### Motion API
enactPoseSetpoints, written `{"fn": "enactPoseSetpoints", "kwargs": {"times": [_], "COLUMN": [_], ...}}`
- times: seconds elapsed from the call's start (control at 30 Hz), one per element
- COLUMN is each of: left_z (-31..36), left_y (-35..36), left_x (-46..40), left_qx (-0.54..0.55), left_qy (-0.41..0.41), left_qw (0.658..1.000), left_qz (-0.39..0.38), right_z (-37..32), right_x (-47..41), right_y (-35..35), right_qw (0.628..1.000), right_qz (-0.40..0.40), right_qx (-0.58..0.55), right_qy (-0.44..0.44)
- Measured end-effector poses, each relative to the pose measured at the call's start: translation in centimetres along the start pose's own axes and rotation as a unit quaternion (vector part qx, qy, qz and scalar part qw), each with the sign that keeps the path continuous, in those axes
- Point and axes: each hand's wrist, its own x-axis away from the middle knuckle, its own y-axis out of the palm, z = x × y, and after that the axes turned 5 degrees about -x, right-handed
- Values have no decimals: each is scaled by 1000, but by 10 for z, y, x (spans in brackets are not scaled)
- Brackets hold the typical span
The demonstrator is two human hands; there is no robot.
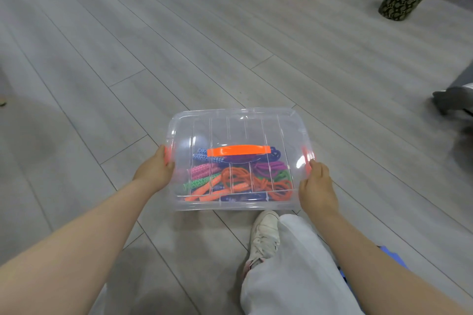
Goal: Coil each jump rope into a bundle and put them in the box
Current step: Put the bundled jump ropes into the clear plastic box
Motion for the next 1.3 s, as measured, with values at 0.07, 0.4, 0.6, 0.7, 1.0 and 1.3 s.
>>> {"fn": "enactPoseSetpoints", "kwargs": {"times": [0.07, 0.4, 0.6, 0.7, 1.0, 1.3], "left_z": [1, -1, 1, 5, -3, -16], "left_y": [1, -1, -1, 1, 21, 39], "left_x": [1, 5, -2, 0, -3, -13], "left_qx": [-10, 11, 96, 206, 373, 470], "left_qy": [2, -3, -36, -71, -184, -250], "left_qw": [1000, 1000, 995, 976, 909, 841], "left_qz": [-1, -14, -8, -12, -7, -97], "right_z": [2, 12, -2, -9, -2, 8], "right_x": [1, 20, 6, -18, -40, -33], "right_y": [0, 4, -5, -15, -9, -2], "right_qw": [1000, 999, 996, 991, 979, 985], "right_qz": [-1, -20, -18, -25, -20, 39], "right_qx": [4, 27, 83, 116, -124, -105], "right_qy": [-3, -6, 31, 66, 158, 135]}}
